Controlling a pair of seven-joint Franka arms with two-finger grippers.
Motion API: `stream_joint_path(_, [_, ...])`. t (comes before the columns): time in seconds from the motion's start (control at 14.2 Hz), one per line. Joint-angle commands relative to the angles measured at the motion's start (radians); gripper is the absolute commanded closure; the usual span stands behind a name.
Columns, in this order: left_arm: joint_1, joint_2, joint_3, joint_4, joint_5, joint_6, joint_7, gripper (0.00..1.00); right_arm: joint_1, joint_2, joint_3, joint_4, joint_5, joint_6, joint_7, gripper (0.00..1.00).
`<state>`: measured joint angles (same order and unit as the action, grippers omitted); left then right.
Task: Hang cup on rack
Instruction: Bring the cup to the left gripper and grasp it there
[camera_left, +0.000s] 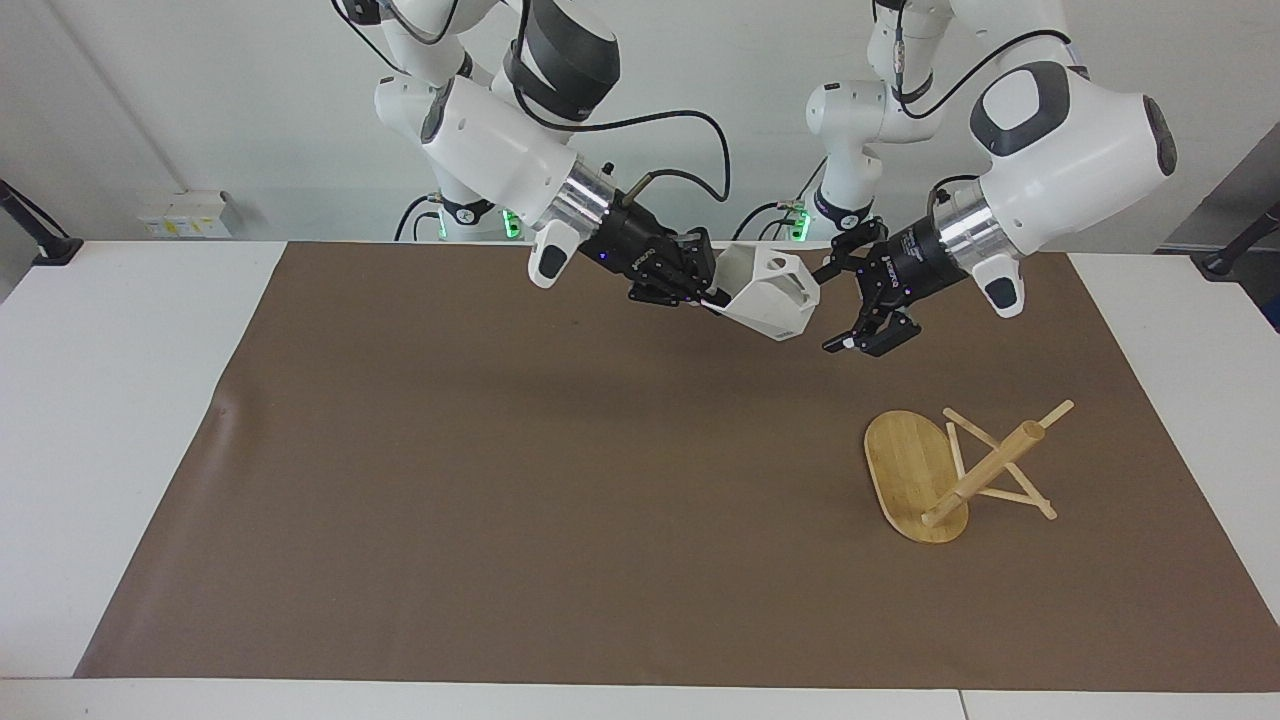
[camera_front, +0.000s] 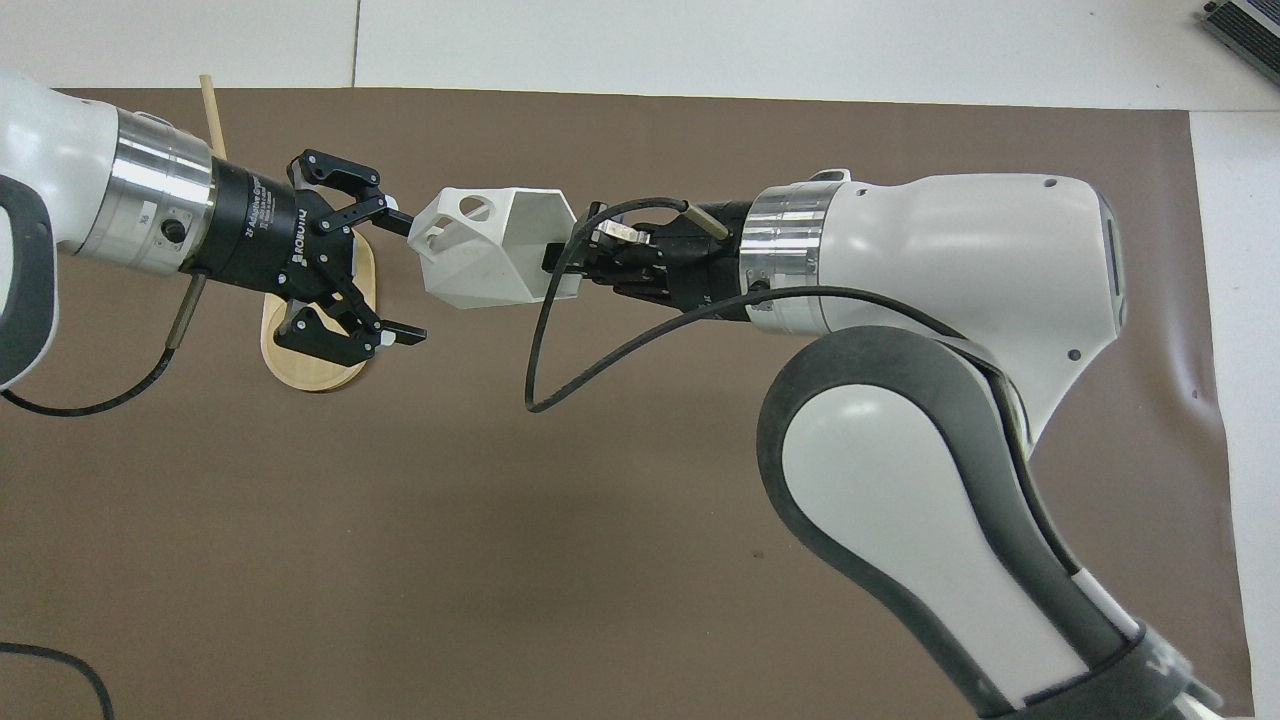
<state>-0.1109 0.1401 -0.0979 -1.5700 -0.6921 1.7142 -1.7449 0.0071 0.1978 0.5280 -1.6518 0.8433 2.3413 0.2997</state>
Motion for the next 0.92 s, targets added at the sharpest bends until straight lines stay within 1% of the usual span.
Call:
stream_joint_path(0.0, [-0.001,0.009,-0.005,0.019,-0.012,0.005,-0.024,0.0,-0.013,-0.003,0.021,-0.01,0.025,0.021,0.007,1.0])
stream_joint_path(0.42, [-0.006,0.004,-0.009,0.013,-0.017,-0.008,-0.025,0.0,-0.013,-0.003,0.058,-0.02,0.025,0.026,0.006,1.0])
stream_joint_path(0.85, [-0.006,0.0,-0.017,0.013,-0.012,-0.025,-0.028,0.0,-0.013,-0.003,0.064,-0.02,0.025,0.026,0.007,1.0])
